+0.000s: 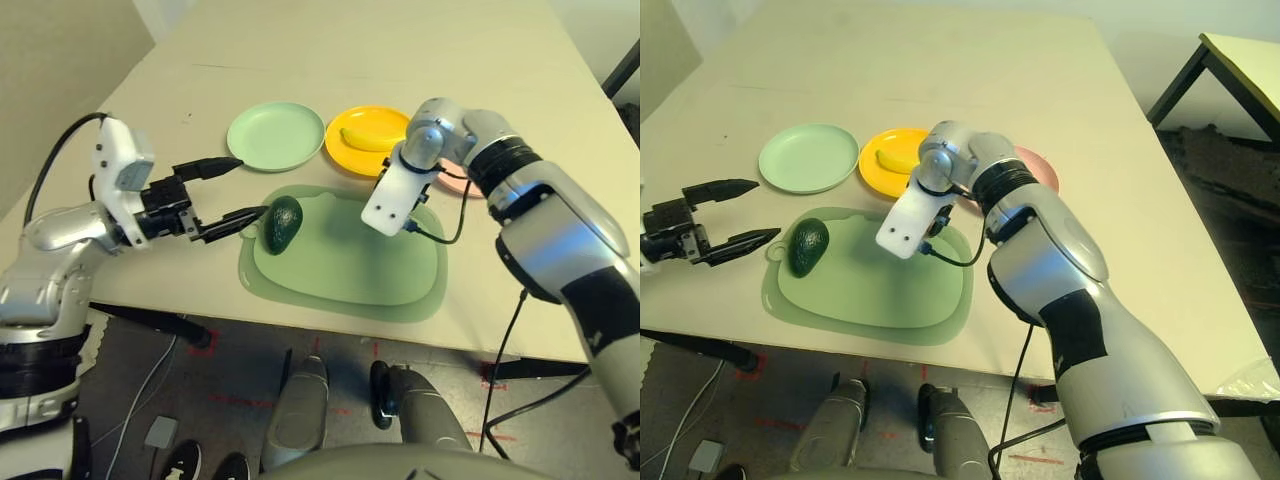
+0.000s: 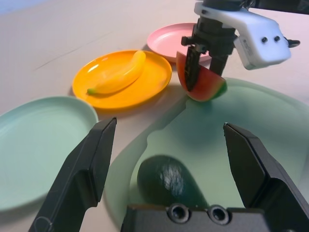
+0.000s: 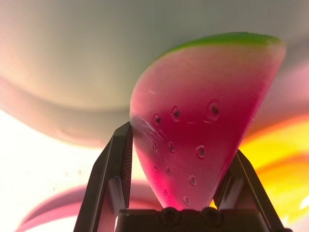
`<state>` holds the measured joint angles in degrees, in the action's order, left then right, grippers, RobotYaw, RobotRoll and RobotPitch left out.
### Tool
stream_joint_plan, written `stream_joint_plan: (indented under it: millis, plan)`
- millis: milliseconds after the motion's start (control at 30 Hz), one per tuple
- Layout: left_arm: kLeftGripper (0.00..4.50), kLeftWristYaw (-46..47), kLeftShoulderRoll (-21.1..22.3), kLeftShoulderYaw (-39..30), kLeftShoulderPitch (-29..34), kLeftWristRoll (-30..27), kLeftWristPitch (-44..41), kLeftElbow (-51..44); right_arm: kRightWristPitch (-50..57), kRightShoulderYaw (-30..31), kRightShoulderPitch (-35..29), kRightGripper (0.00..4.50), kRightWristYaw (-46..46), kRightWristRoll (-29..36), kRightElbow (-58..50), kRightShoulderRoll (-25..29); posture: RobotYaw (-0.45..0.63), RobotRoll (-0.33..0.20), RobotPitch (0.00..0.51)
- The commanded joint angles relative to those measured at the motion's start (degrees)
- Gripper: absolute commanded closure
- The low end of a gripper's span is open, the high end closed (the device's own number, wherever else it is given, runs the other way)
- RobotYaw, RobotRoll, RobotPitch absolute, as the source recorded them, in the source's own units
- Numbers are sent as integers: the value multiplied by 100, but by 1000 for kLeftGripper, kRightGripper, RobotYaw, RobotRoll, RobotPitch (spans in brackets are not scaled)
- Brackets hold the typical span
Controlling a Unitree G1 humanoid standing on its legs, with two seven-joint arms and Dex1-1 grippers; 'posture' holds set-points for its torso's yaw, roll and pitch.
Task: Place the fruits into color-matched plates.
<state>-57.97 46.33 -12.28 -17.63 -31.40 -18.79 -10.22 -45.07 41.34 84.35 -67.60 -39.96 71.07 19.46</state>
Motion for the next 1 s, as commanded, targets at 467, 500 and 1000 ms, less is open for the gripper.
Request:
stream_joint_plan:
  millis: [467, 500, 1000]
  plan:
    - [0, -88, -22, 216, -35, 214, 125, 67, 1616, 404, 145, 2298, 2120, -1140, 745, 501, 120, 0, 186]
    - [0, -87, -18, 205, -10, 211, 119, 48, 1672, 409, 112, 2298, 2185, -1172, 764, 513, 121, 0, 187]
    - [0, -21, 103, 26, 182, 137, 29, -94, 2029, 434, -179, 2298, 2571, -1347, 855, 543, 134, 0, 199]
